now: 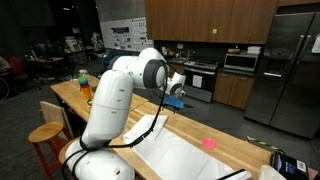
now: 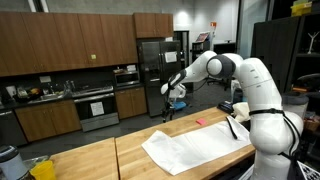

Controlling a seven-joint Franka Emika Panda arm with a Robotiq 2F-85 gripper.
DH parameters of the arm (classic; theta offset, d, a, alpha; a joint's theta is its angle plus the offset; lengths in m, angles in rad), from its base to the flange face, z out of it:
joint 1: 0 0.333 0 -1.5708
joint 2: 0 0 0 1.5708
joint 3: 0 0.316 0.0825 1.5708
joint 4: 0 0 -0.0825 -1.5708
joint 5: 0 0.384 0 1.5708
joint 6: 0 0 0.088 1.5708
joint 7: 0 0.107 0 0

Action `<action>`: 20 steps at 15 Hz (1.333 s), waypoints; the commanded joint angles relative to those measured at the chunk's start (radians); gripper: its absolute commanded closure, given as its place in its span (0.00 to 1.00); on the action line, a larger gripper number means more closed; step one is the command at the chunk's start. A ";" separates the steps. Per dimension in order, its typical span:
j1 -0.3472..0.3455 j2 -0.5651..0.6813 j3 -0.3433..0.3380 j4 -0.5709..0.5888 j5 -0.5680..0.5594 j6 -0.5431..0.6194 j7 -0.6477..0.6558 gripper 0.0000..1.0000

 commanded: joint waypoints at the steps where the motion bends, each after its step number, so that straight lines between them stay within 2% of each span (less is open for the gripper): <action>1: -0.013 0.013 0.023 0.065 0.006 -0.082 0.071 0.00; 5: 0.026 0.040 0.000 0.121 -0.052 -0.131 0.171 0.00; 7: 0.085 0.054 -0.052 0.140 -0.205 -0.147 0.270 0.00; 10: 0.148 0.085 -0.094 0.184 -0.387 -0.205 0.392 0.00; 14: 0.237 0.136 -0.114 0.247 -0.549 -0.256 0.531 0.00; 16: 0.251 0.156 -0.092 0.272 -0.542 -0.288 0.562 0.00; 18: 0.213 0.192 -0.012 0.317 -0.409 -0.368 0.447 0.00; 20: 0.198 0.219 0.029 0.333 -0.328 -0.389 0.389 0.00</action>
